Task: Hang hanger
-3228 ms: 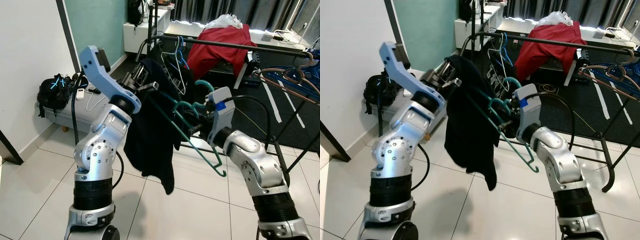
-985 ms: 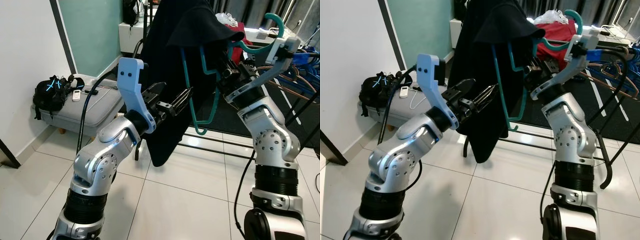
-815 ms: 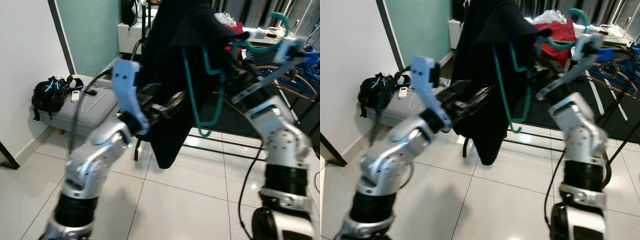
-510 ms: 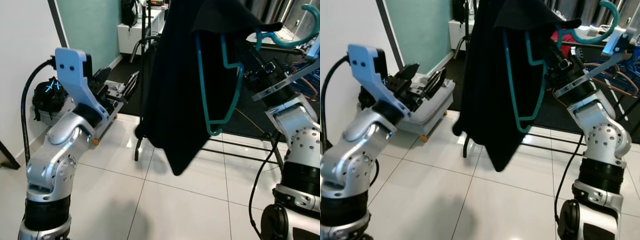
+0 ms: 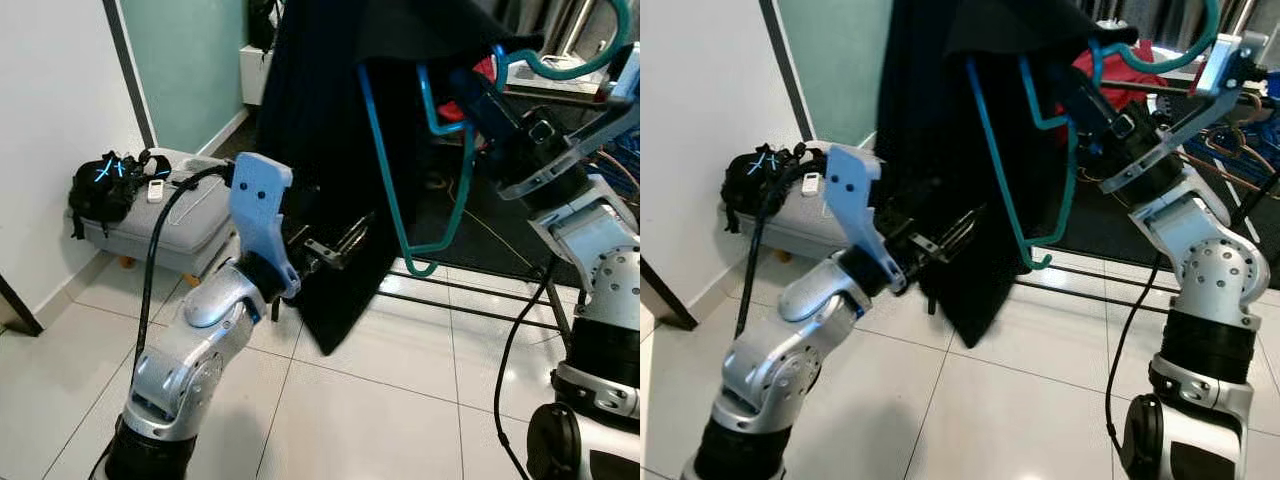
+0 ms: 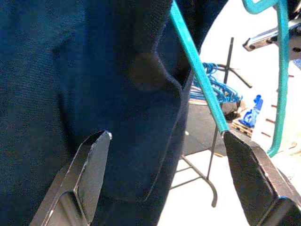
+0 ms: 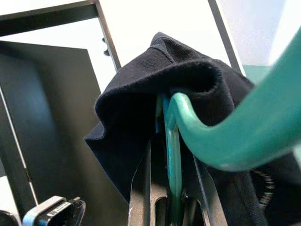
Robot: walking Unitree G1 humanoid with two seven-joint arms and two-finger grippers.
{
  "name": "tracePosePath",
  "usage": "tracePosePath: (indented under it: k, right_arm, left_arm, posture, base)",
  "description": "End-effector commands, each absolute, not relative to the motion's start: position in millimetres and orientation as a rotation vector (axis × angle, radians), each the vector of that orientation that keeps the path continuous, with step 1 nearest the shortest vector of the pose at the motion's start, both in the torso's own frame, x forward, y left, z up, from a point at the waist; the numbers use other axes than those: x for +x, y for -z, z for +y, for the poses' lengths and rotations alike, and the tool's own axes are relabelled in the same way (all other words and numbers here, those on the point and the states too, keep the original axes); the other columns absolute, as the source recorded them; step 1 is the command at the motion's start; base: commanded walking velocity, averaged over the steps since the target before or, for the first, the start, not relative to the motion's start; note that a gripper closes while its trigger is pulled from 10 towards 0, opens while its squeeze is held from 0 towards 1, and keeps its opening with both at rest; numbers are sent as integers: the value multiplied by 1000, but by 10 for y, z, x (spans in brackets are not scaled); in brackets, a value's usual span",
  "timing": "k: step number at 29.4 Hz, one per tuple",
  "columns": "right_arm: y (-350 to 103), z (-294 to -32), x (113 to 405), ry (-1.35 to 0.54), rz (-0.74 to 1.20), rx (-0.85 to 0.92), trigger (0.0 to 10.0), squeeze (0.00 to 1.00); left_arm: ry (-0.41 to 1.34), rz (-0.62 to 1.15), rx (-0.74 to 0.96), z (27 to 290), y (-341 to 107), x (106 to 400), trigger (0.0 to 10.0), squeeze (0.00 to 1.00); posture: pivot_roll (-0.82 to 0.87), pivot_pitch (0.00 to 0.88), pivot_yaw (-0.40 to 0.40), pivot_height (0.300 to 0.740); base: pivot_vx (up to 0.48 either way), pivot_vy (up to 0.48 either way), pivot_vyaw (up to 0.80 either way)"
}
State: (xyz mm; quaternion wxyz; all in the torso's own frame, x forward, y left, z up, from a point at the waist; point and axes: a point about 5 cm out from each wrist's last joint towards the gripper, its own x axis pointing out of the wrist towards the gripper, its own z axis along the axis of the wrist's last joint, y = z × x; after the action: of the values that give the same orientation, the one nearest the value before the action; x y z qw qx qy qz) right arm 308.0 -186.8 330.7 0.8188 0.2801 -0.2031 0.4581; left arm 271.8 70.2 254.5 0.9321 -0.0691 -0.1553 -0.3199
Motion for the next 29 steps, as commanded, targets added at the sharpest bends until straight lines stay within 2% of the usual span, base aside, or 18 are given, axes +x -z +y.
tracePosePath:
  k: [1, 8, 9, 12, 15, 20, 25, 29]
  right_arm:
    - [-3467, -1841, 2984, -1030, -497, 577, 10000, 0]
    - [-3512, -1795, 2927, -1074, -501, 593, 10000, 0]
    - [-3550, -1782, 2893, -1095, -509, 597, 10000, 0]
    - [-3562, -1779, 2880, -1102, -511, 598, 10000, 0]
    - [-3574, -1764, 2843, -1120, -514, 598, 10000, 0]
    - [-3572, -1758, 2828, -1123, -512, 597, 10000, 0]
    - [-3577, -1794, 2831, -1107, -510, 598, 10000, 0]
    - [-3579, -1788, 2837, -1108, -509, 607, 10000, 0]
  left_arm:
    - [642, -316, -116, 702, -2517, 2701, 10000, 0]
    - [606, -326, -34, 739, -2484, 2747, 10000, 0]
    - [566, -341, 81, 753, -2457, 2783, 10000, 0]
    - [528, -351, 133, 769, -2450, 2808, 10000, 0]
    - [362, -408, 343, 858, -2491, 2899, 10000, 0]
    - [246, -448, 419, 954, -2570, 2929, 10000, 0]
    - [86, -545, 530, 1171, -2760, 2869, 10000, 0]
    - [40, -556, 578, 1263, -2769, 2843, 10000, 0]
  posture:
    - [-21, 7, -57, 740]
    - [-31, 12, -58, 740]
    - [-31, 12, -58, 740]
    - [-31, 12, -58, 740]
    - [-45, 14, -54, 740]
    - [-47, 15, -54, 740]
    - [-37, 20, -56, 740]
    - [-31, 20, -59, 740]
  base:
    - [0, 0, 0]
    - [0, 0, 0]
    - [0, 0, 0]
    - [0, 0, 0]
    - [0, 0, 0]
    - [0, 0, 0]
    - [0, 0, 0]
    - [0, 0, 0]
